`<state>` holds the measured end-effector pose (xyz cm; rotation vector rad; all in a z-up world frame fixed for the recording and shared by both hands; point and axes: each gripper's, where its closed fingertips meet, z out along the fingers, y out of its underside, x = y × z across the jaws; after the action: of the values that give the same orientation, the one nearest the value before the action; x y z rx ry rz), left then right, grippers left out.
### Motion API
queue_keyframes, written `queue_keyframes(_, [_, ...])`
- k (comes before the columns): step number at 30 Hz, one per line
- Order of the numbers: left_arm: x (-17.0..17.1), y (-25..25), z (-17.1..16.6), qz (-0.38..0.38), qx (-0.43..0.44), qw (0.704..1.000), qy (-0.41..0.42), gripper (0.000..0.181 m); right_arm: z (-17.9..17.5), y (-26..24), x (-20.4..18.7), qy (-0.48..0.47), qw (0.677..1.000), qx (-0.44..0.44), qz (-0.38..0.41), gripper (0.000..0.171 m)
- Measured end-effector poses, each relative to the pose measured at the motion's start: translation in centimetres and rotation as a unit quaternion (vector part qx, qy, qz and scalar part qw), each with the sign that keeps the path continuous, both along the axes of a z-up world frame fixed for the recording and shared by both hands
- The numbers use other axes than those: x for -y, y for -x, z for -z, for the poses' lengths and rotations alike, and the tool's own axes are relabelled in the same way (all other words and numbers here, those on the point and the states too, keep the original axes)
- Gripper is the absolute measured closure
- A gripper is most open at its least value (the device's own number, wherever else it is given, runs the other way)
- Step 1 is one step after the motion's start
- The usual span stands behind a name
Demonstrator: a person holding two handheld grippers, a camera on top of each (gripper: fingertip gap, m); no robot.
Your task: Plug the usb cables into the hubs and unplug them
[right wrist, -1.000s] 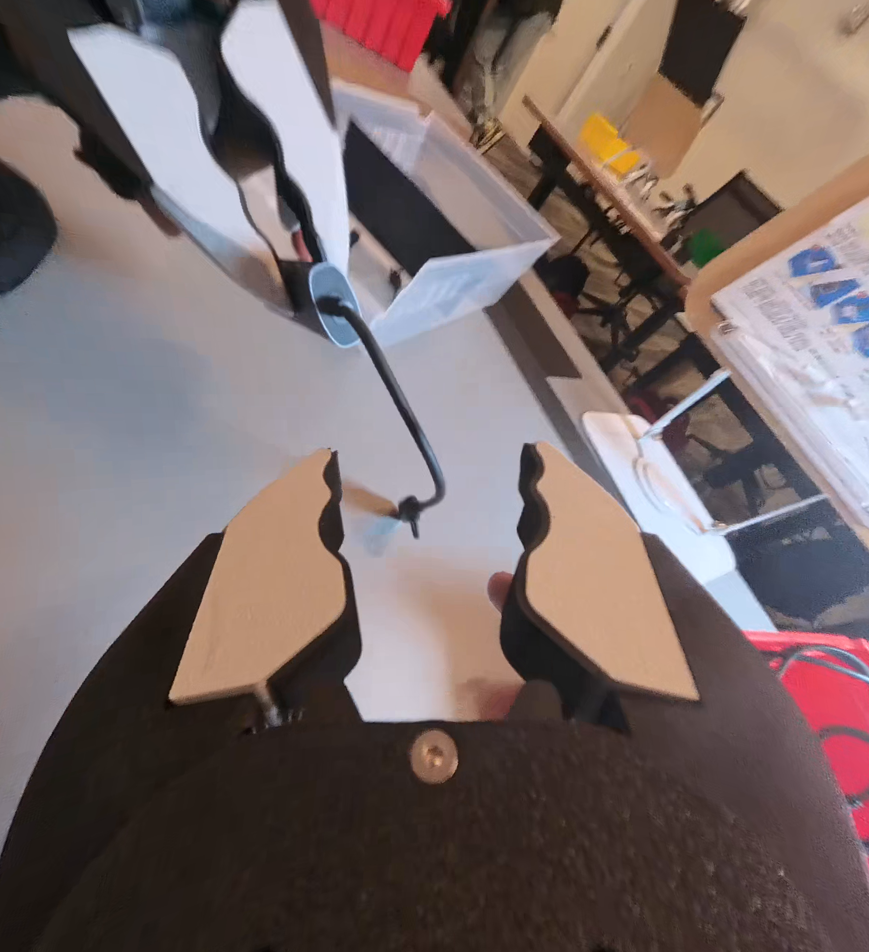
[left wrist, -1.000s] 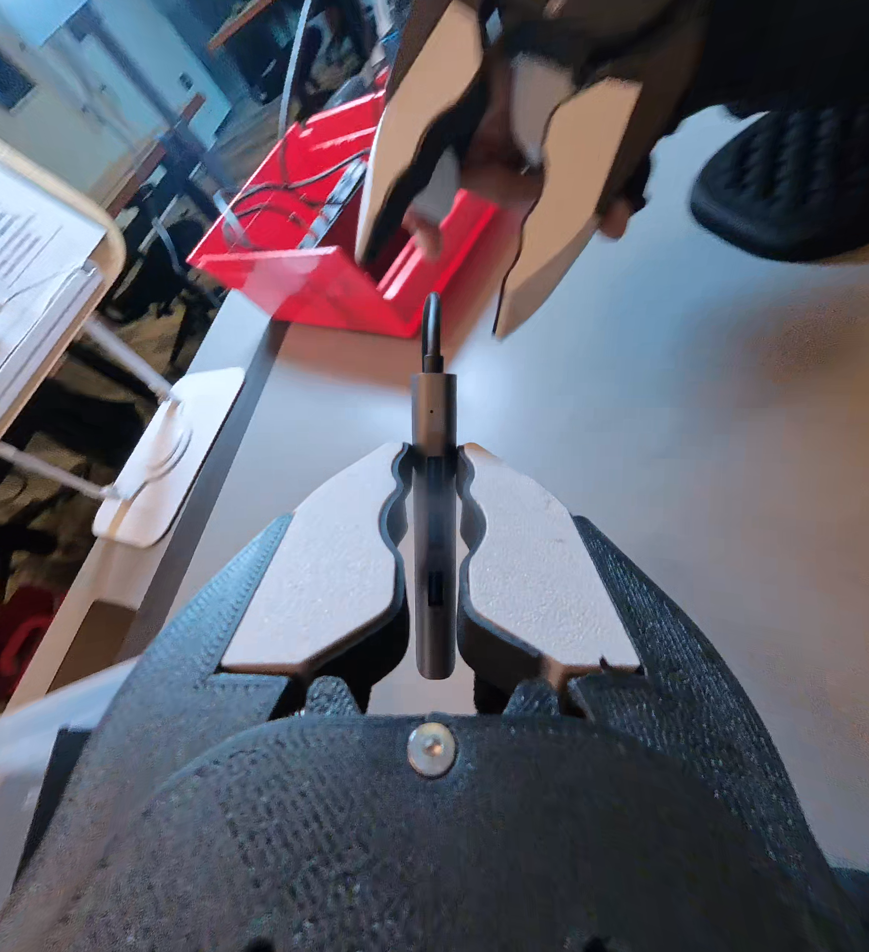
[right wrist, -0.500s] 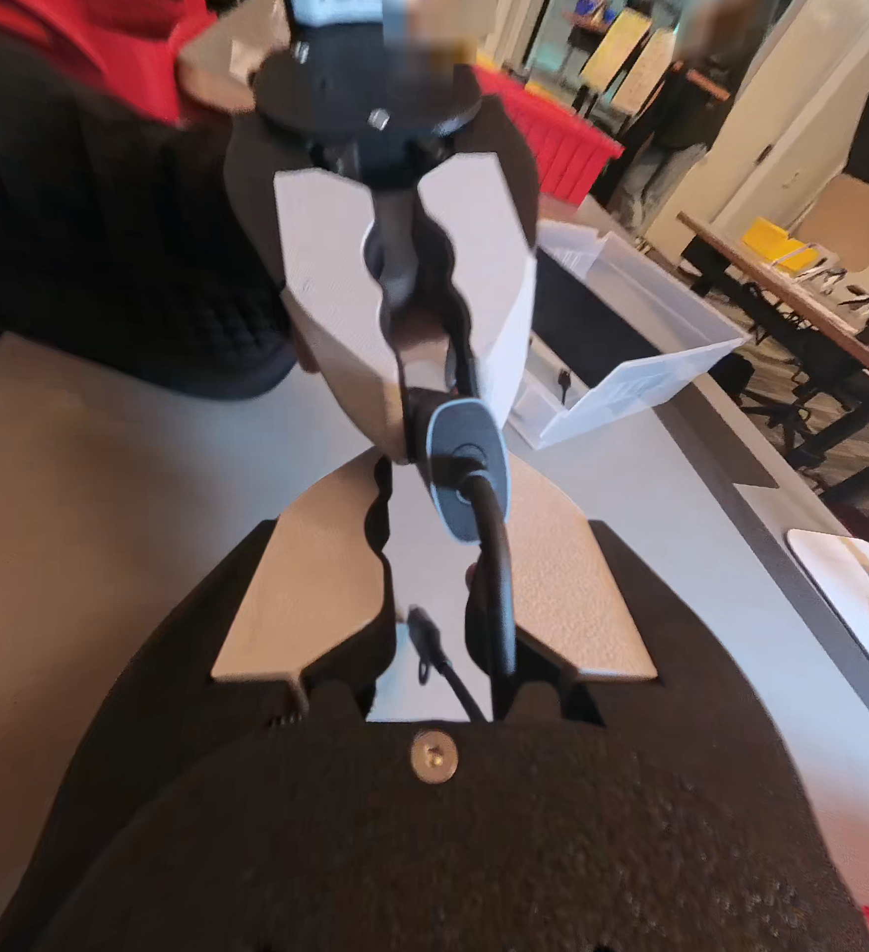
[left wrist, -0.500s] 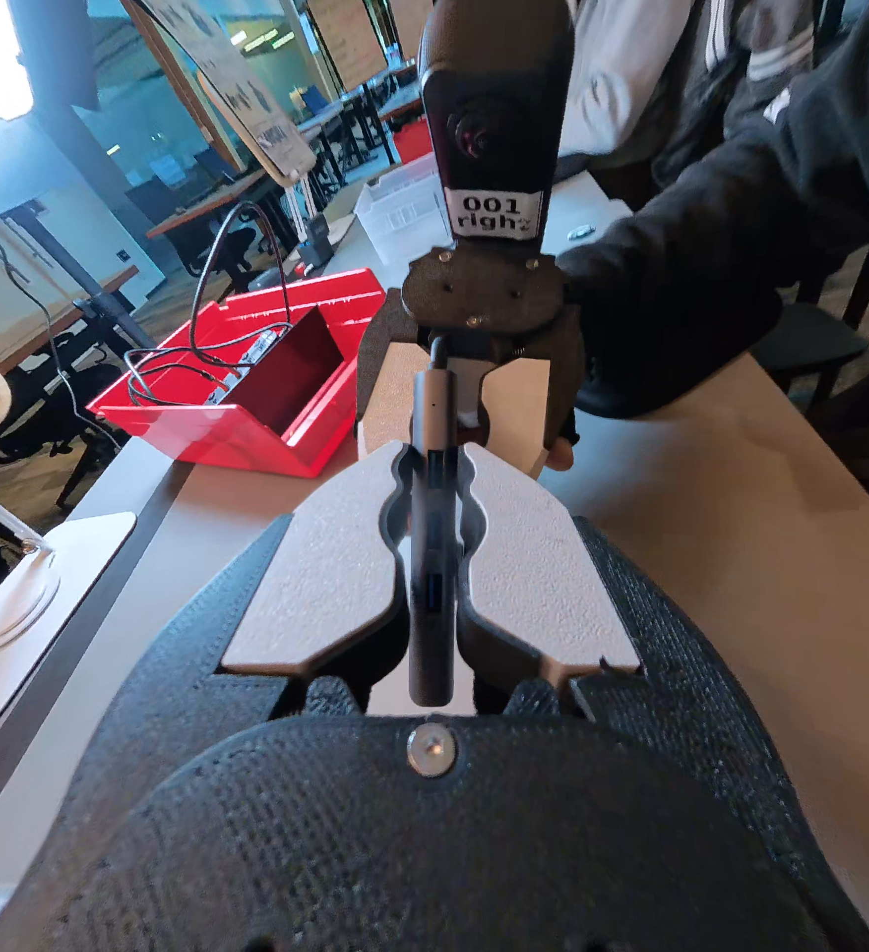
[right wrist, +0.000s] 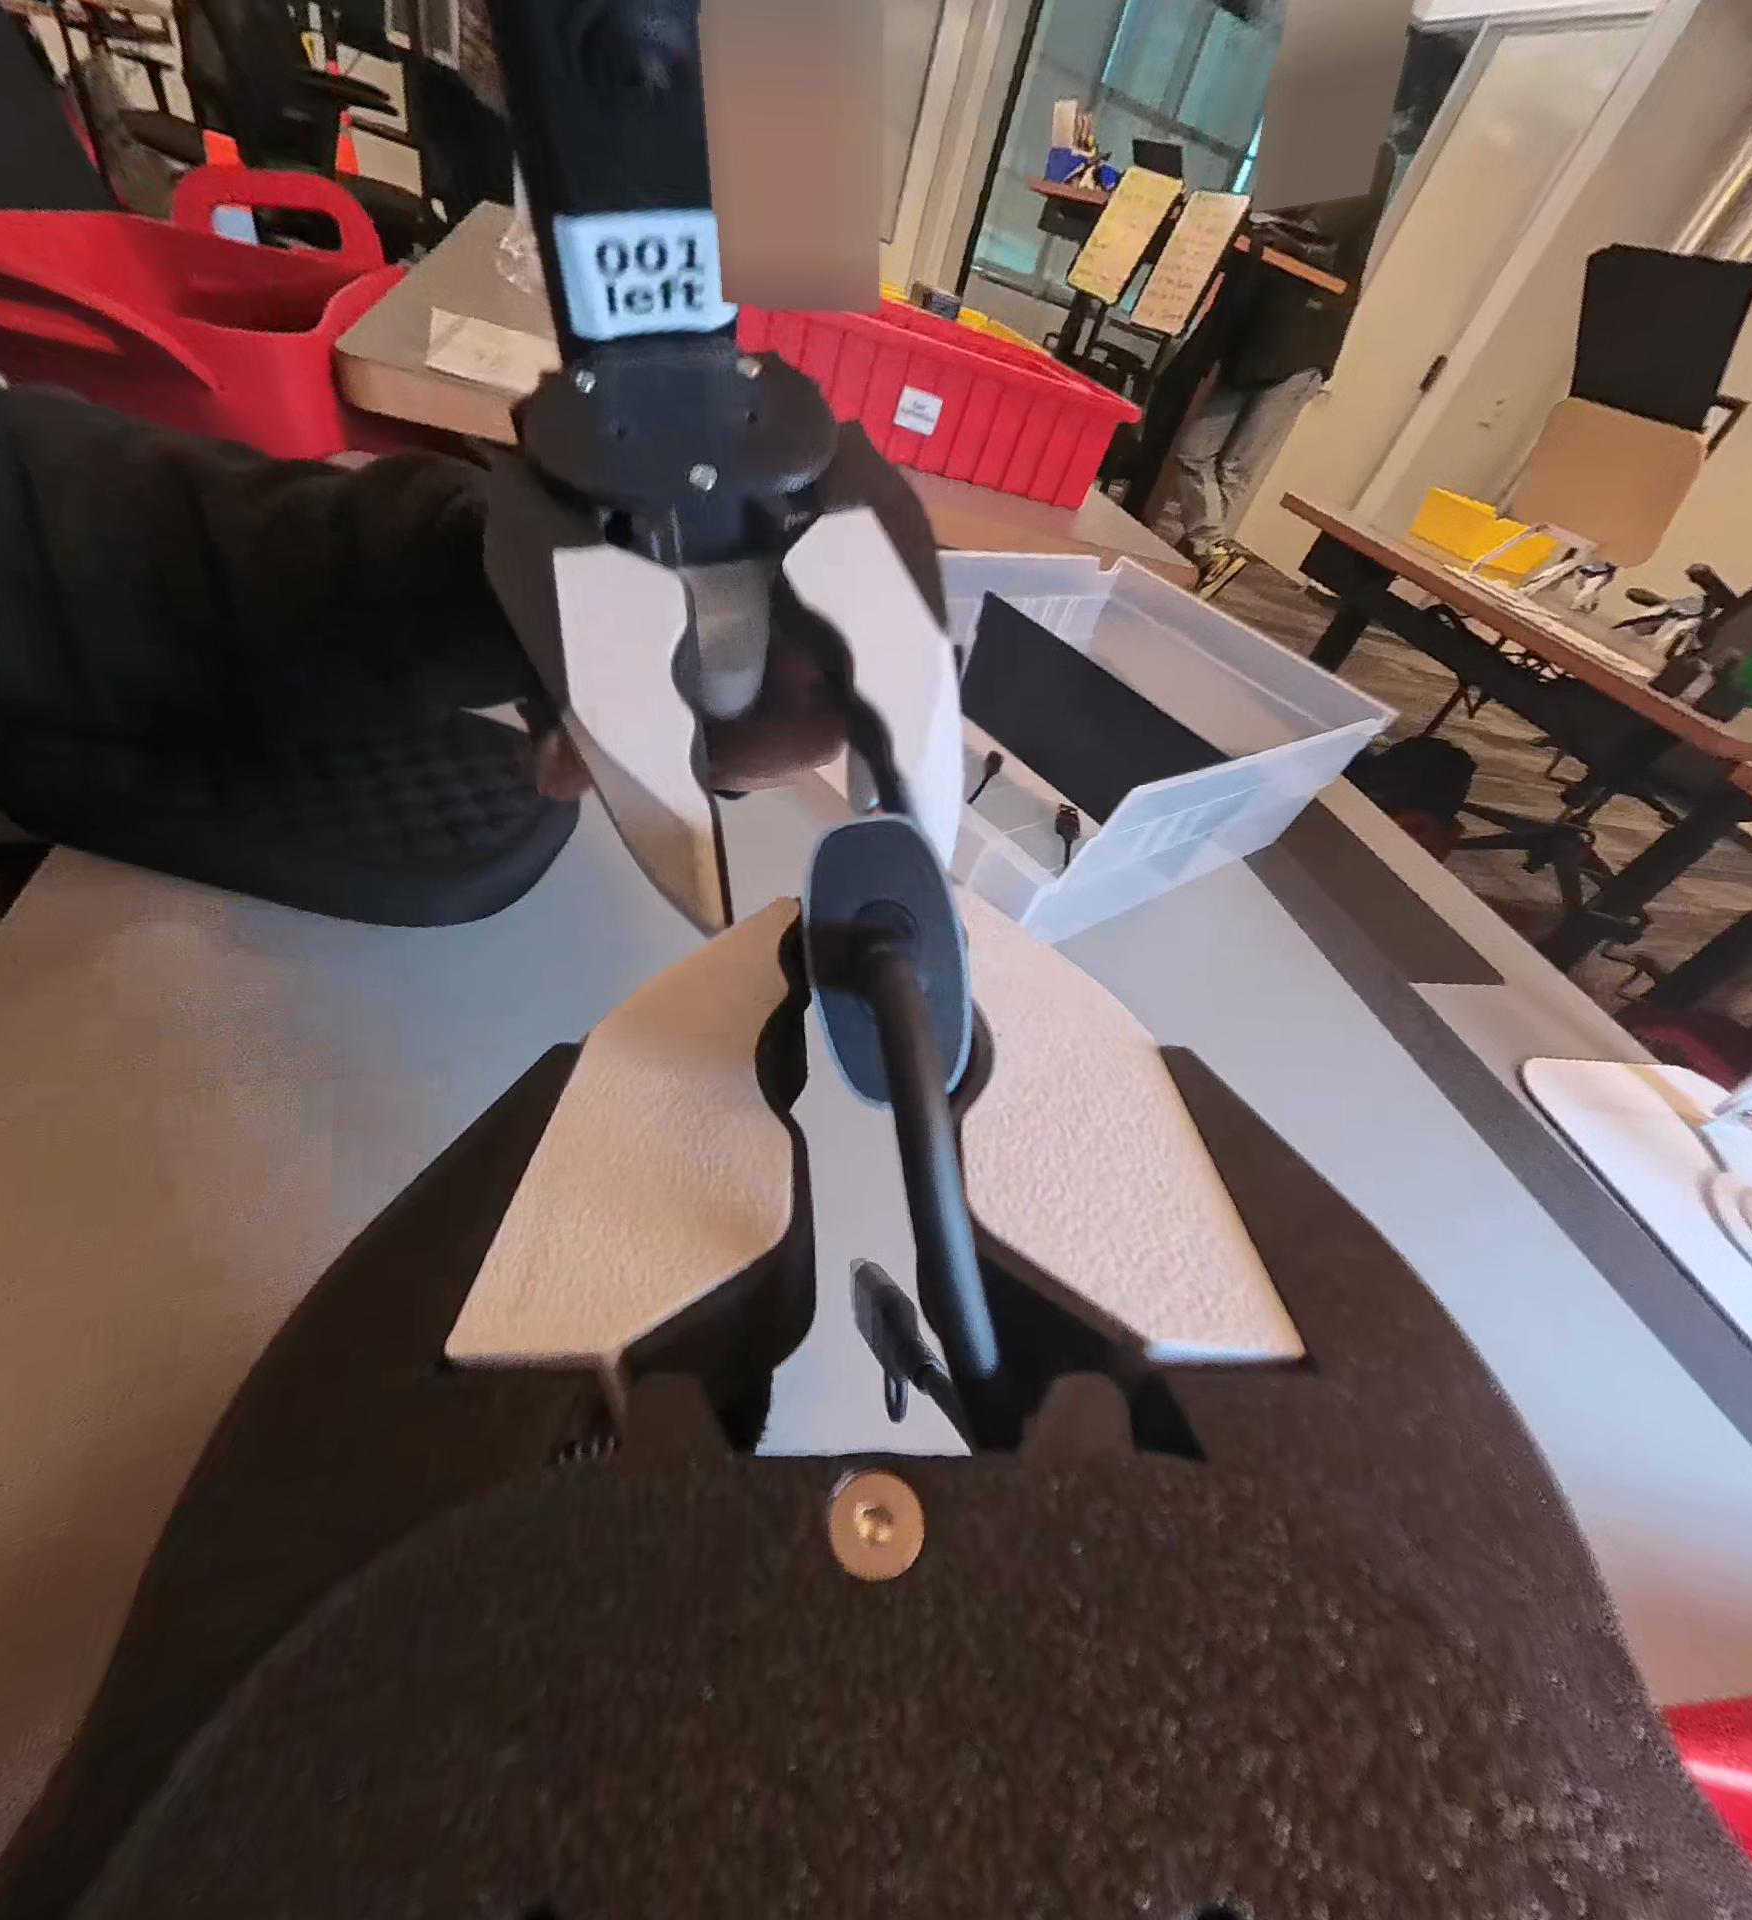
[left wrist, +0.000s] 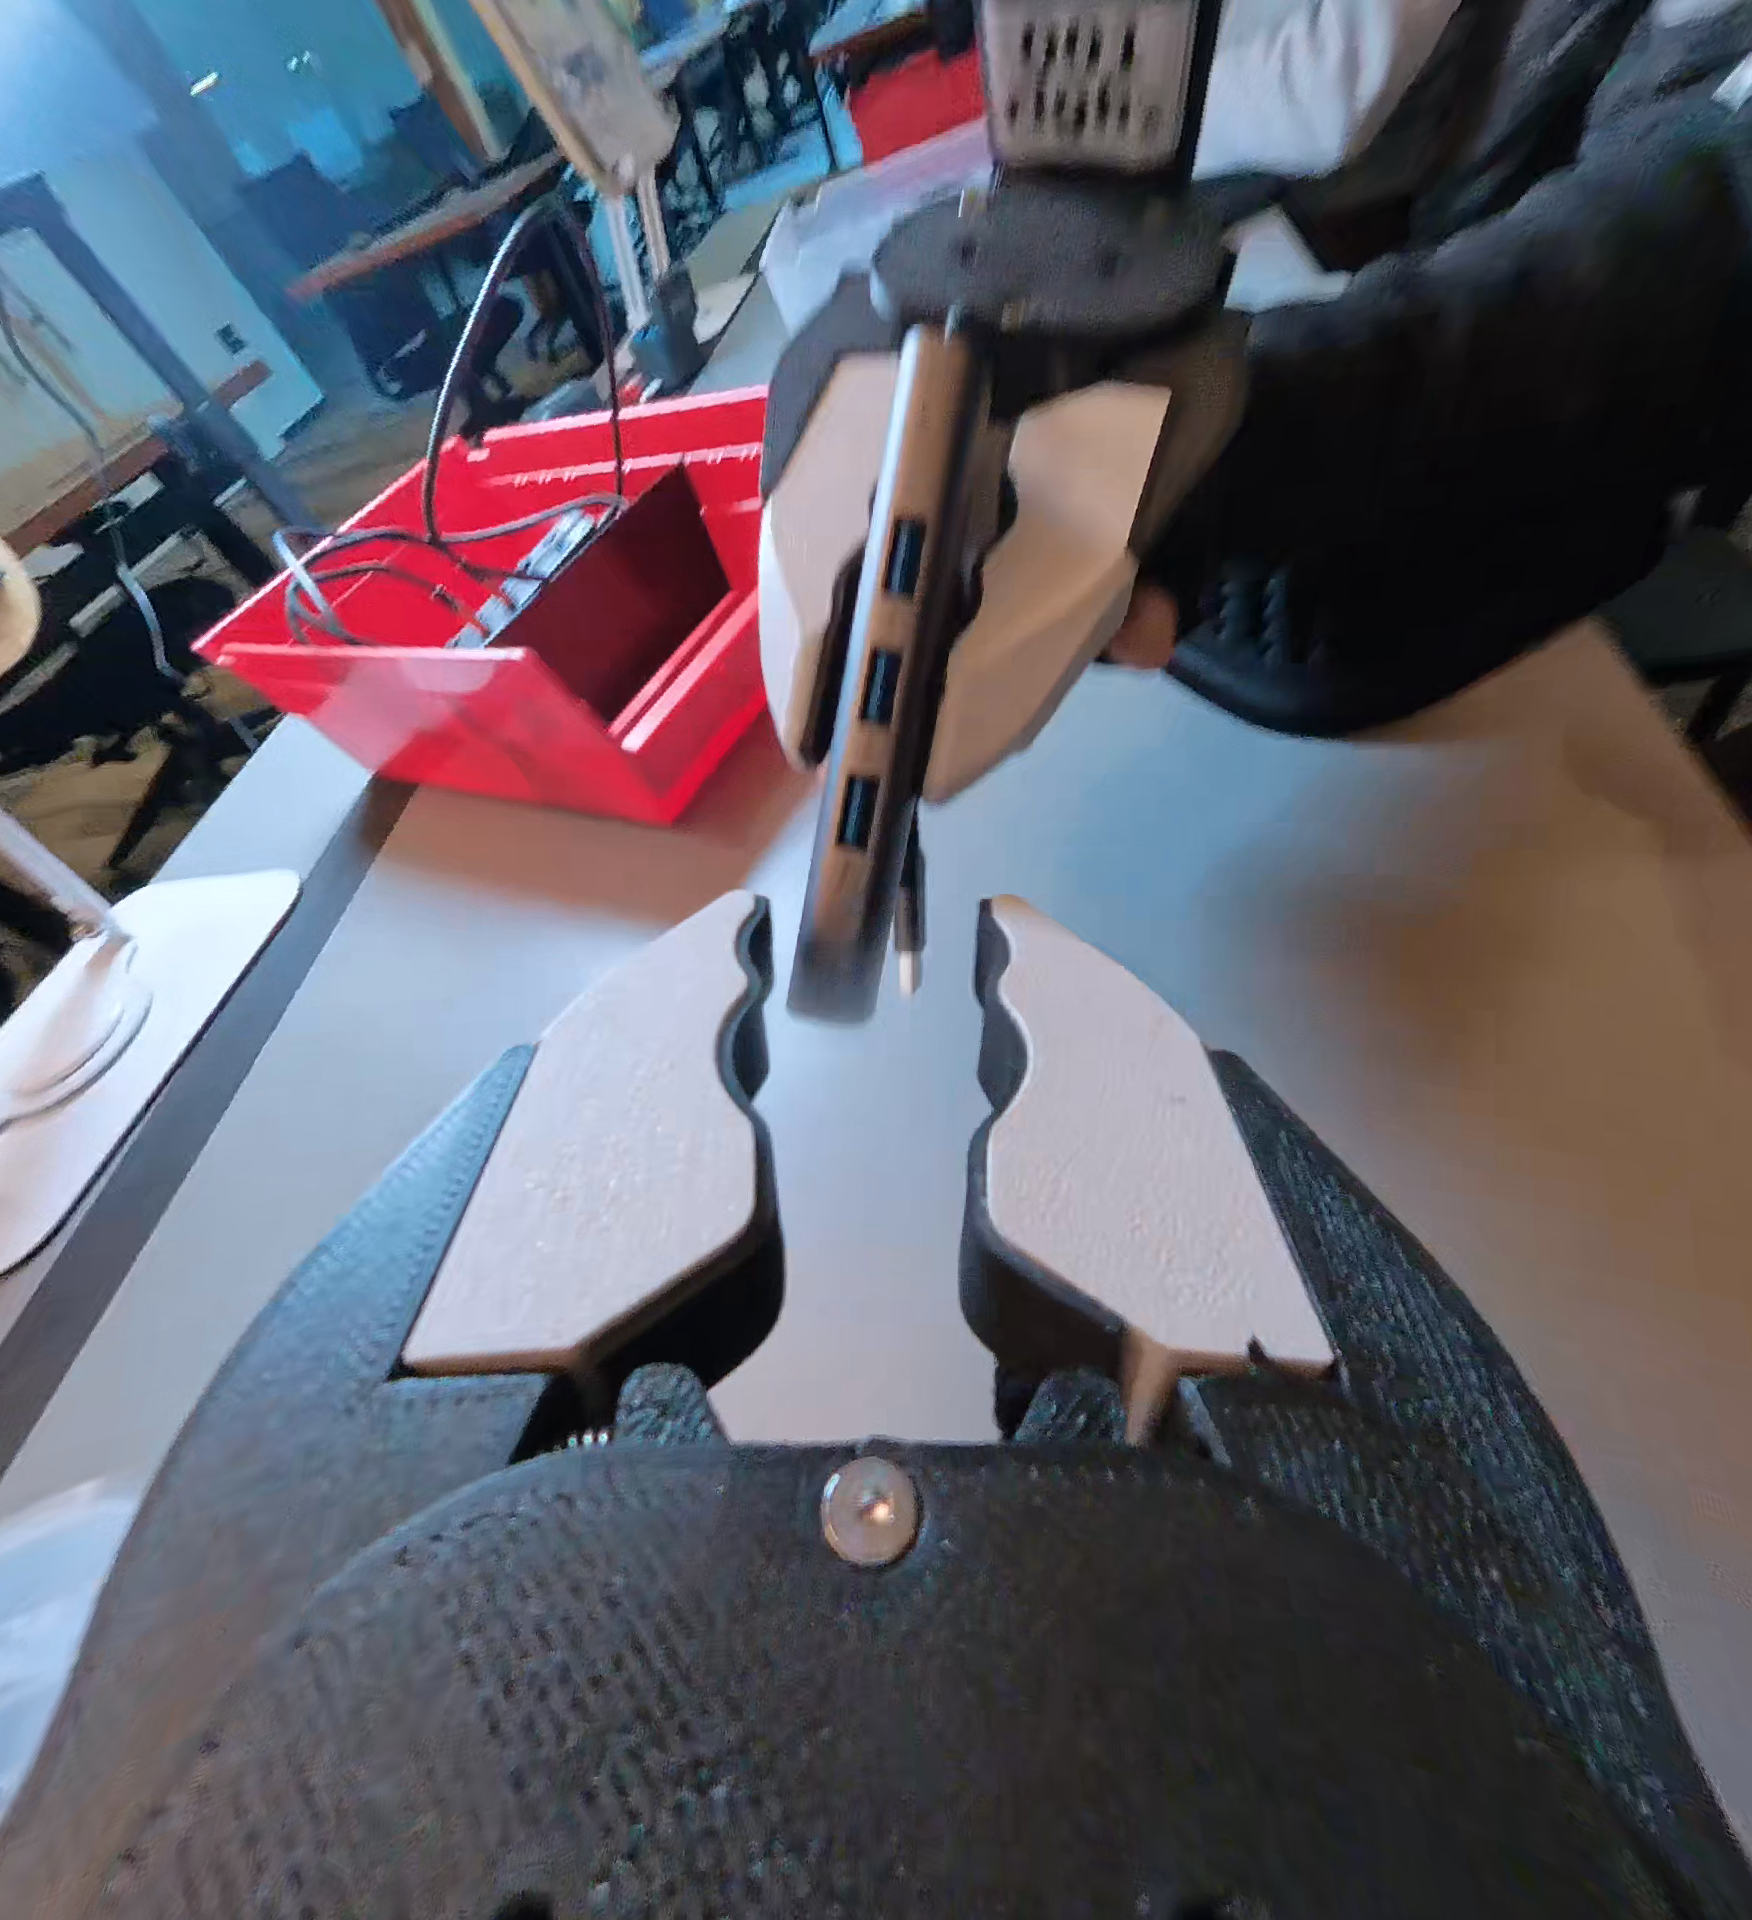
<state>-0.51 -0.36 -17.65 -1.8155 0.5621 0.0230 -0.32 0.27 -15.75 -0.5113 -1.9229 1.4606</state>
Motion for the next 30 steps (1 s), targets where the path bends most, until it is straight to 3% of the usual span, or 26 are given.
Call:
queue_keyframes(2, [-0.3, 0.5, 0.2, -0.021, -0.010, 1.000, -0.011, 0.162, -0.2, -0.1, 0.0, 0.002, 1.000, 0.005, 0.002, 0.153])
queue_keyframes(5, [-0.3, 0.3, -0.5, -0.013, 0.002, 1.000, -0.025, 0.163, -0.9, -0.3, 0.1, 0.030, 1.000, -0.005, 0.001, 0.153])
queue_keyframes(10, [-0.2, -1.0, -2.9, 0.041, 0.123, 0.987, -0.091, 0.164, -3.5, -1.5, 0.5, 0.141, 0.988, 0.000, -0.056, 0.140])
queue_keyframes(13, [-0.3, -1.1, -3.0, 0.053, 0.151, 0.982, -0.097, 0.164, -2.3, -1.1, 0.4, 0.107, 0.993, 0.005, -0.042, 0.135])
queue_keyframes(18, [-0.7, -1.5, -1.9, 0.049, 0.127, 0.988, -0.075, 0.165, -1.4, -0.7, 0.6, 0.051, 0.998, -0.019, -0.016, 0.151])
queue_keyframes(24, [-1.1, -1.1, 0.1, 0.029, 0.080, 0.996, -0.036, 0.165, 0.4, -0.4, 0.3, -0.057, 0.998, -0.036, 0.005, 0.151])
queue_keyframes(30, [-1.2, -1.2, 0.6, 0.031, 0.081, 0.996, -0.020, 0.165, 0.9, -0.5, 0.3, -0.081, 0.996, -0.036, 0.003, 0.151])
